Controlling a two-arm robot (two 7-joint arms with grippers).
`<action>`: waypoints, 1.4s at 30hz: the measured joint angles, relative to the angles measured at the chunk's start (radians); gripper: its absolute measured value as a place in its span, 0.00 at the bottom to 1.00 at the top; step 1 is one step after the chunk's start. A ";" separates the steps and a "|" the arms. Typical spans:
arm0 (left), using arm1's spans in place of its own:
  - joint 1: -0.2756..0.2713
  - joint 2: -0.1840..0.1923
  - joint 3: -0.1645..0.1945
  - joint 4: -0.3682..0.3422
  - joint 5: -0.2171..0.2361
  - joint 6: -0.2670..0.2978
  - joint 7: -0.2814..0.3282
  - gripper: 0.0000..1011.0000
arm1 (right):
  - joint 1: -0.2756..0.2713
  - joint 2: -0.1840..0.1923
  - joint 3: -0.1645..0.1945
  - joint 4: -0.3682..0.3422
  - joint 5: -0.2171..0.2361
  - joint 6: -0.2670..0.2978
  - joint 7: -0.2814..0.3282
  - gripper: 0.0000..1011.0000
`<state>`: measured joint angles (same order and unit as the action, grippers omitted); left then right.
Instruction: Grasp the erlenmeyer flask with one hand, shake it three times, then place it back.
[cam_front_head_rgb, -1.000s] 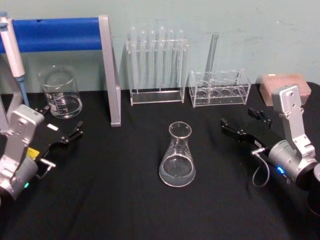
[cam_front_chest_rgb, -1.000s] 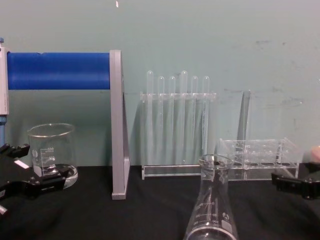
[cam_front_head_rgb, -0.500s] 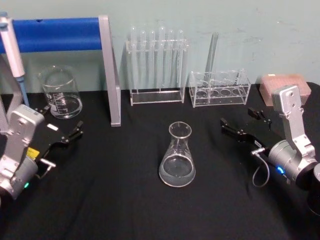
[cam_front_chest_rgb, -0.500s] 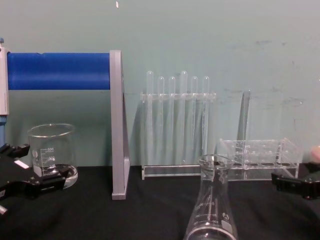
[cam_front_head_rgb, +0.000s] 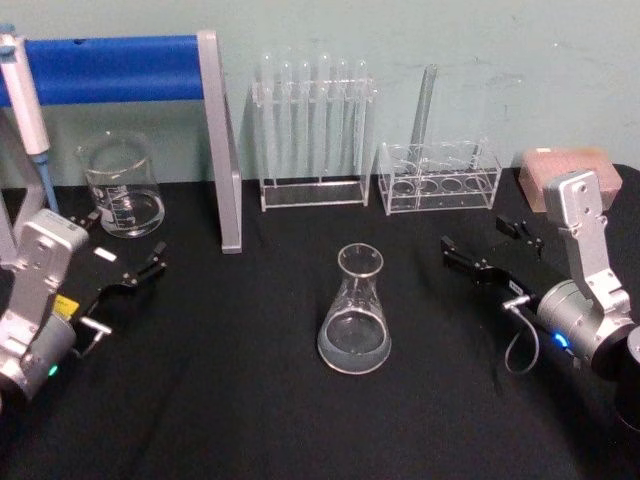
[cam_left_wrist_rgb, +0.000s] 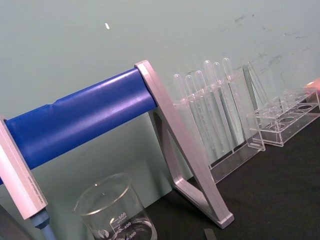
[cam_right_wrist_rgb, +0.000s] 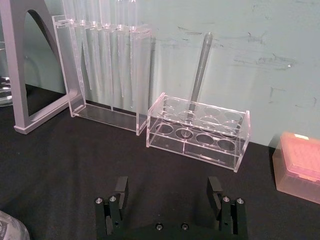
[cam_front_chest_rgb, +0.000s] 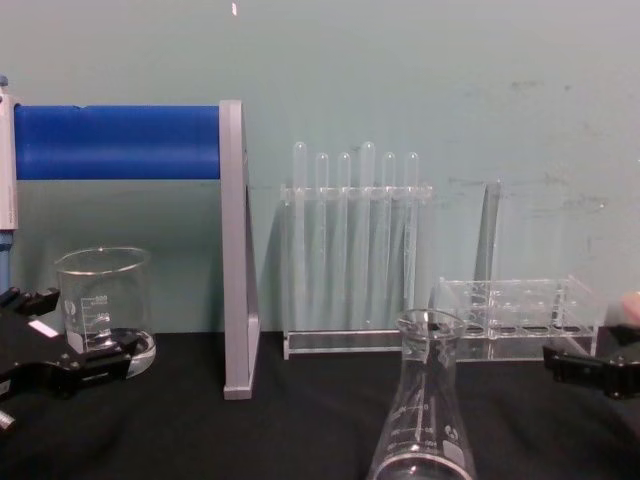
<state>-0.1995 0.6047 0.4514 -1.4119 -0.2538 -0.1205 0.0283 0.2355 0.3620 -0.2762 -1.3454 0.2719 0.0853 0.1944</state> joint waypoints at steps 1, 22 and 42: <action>0.000 0.000 0.000 0.000 0.000 0.000 0.000 0.99 | 0.000 0.000 0.000 0.000 0.000 0.000 0.000 0.99; 0.000 0.000 0.000 0.000 0.000 0.000 0.000 0.99 | 0.000 0.000 0.000 0.000 0.000 0.000 0.000 0.99; 0.000 0.000 0.000 0.000 0.000 0.000 0.000 0.99 | 0.000 0.000 0.000 0.000 0.000 0.000 0.000 0.99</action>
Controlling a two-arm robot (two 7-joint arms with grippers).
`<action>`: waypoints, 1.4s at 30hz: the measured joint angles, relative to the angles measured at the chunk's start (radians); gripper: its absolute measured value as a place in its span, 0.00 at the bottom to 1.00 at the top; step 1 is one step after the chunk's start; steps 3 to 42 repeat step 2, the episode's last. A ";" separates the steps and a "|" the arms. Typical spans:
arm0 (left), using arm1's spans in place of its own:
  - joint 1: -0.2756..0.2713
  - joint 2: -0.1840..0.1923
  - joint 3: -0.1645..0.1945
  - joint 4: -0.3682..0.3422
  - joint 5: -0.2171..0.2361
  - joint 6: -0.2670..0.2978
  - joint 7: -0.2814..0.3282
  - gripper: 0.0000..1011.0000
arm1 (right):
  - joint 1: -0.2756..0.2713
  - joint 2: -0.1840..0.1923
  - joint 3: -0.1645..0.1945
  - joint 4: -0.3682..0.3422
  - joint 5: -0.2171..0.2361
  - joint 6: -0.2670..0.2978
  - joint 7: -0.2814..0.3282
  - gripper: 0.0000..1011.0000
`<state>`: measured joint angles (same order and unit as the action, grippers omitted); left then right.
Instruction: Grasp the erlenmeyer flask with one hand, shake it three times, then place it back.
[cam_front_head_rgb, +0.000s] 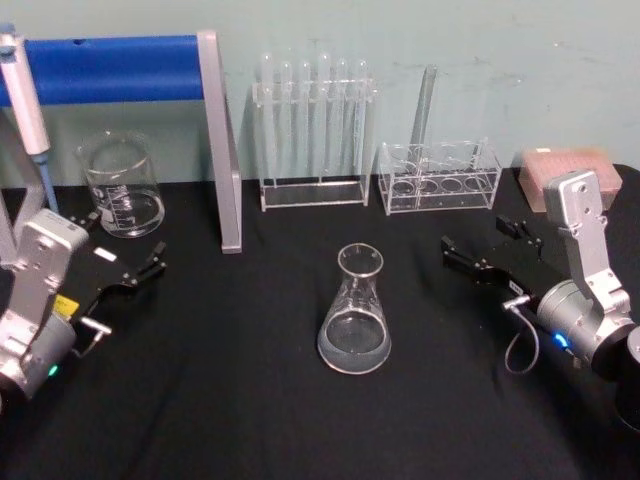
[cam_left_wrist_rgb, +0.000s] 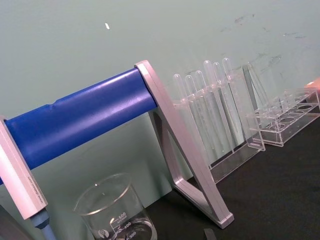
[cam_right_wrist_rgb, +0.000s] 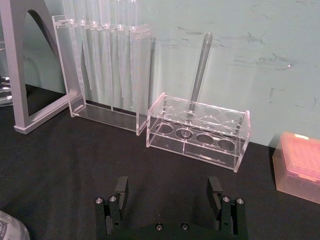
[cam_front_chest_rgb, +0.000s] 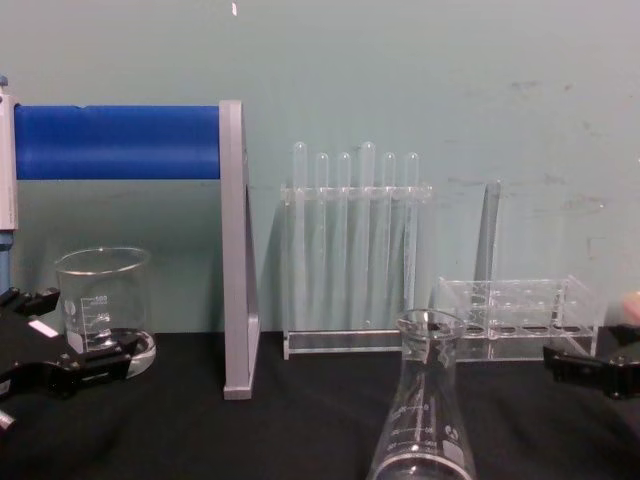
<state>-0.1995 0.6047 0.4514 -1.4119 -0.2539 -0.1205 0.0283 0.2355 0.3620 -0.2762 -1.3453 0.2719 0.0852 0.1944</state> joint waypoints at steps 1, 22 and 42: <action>0.000 0.000 0.000 0.000 0.000 0.000 0.000 0.99 | 0.000 0.000 0.000 0.000 0.000 0.000 0.000 0.99; 0.000 0.000 0.000 0.000 0.000 0.000 0.000 0.99 | 0.000 0.000 0.000 0.000 0.000 0.000 0.000 0.99; 0.000 0.000 0.000 0.000 0.000 0.000 0.000 0.99 | 0.000 0.000 0.000 0.000 0.000 0.000 0.000 0.99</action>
